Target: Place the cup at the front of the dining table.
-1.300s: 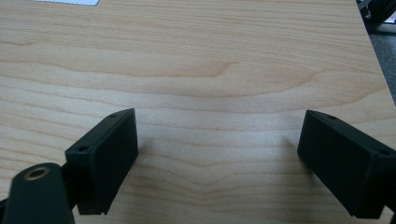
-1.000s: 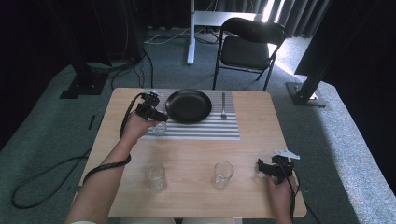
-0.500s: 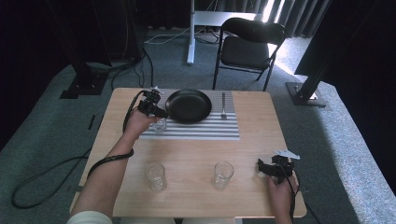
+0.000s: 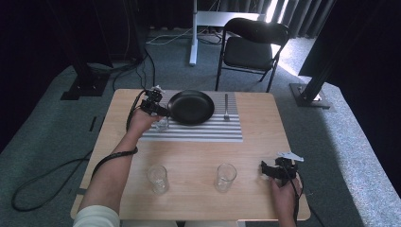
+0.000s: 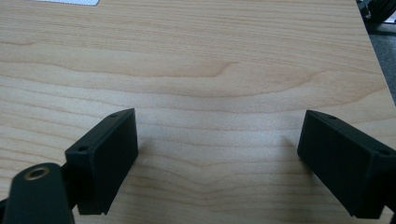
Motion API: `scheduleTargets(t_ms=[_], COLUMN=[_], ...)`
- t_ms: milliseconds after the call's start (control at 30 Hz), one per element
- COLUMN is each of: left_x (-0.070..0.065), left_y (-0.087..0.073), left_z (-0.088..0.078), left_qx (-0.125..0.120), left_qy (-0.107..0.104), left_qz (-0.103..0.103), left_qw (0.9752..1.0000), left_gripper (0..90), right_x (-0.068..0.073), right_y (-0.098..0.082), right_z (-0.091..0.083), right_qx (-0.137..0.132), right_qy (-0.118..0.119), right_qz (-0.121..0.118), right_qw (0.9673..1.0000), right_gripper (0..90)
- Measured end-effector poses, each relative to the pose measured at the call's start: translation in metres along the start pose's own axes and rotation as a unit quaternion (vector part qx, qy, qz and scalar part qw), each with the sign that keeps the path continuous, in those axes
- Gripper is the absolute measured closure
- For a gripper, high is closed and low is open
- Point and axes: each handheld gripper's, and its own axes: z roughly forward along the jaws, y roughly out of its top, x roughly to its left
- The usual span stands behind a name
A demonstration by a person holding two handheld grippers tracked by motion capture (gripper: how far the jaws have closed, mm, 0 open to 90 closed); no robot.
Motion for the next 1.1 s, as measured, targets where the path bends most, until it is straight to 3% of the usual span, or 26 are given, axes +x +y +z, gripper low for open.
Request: scheduleTargets(t_ms=[167,333,367,400,433,500,600,667,733,867,933,1033,1100], left_x=[0.000,-0.002,-0.002,-0.002,-0.002,-0.004,-0.003,-0.004,-0.004,-0.006,-0.006,-0.008,-0.007], left_y=[-0.004,-0.011,-0.012,-0.012,-0.012,-0.014,-0.018,-0.020,-0.022,-0.027,-0.031,-0.034,-0.036], left_z=[0.009,0.013,0.013,0.014,0.015,0.015,0.015,0.014,0.013,0.014,0.014,0.012,0.010], left_qx=[0.002,-0.030,-0.033,-0.036,-0.034,-0.030,-0.028,-0.032,-0.029,-0.025,-0.027,-0.022,-0.022], left_qy=[-0.001,-0.002,-0.011,-0.023,-0.027,-0.008,-0.016,-0.002,-0.006,0.015,0.008,0.015,0.009], left_qz=[0.000,0.022,0.020,-0.005,-0.007,0.005,-0.004,0.006,0.005,0.009,0.003,0.013,0.007], left_qw=[1.0000,0.9993,0.9992,0.9991,0.9990,0.9995,0.9995,0.9995,0.9996,0.9995,0.9996,0.9996,0.9997], left_gripper=[28.7,28.3,26.7,21.6,17.1,17.1,17.1,17.1,17.1,17.1,17.2,17.1,17.2], right_x=[0.000,0.000,0.000,0.000,0.000,0.000,0.000,0.000,0.000,0.000,0.000,0.000,0.000], right_y=[0.000,0.000,0.000,0.000,0.000,0.000,0.000,0.000,0.000,0.000,0.000,0.000,0.000], right_z=[0.000,0.000,0.000,0.000,0.000,0.000,0.000,0.000,0.000,0.000,0.000,0.000,0.000], right_qx=[0.000,0.000,0.000,0.000,0.000,0.000,0.000,0.000,0.000,0.000,0.000,0.000,0.000], right_qy=[0.000,0.000,0.000,0.000,0.000,0.000,0.000,0.000,0.000,0.000,0.000,0.000,0.000], right_qz=[0.000,0.000,0.000,0.000,0.000,0.000,0.000,0.000,0.000,0.000,0.000,0.000,0.000], right_qw=[1.0000,1.0000,1.0000,1.0000,1.0000,1.0000,1.0000,1.0000,1.0000,1.0000,1.0000,1.0000,1.0000], right_gripper=[11.7,11.7,11.7,11.7,11.7,11.7,11.7,11.7,11.7,11.7,11.7,11.7,11.7])
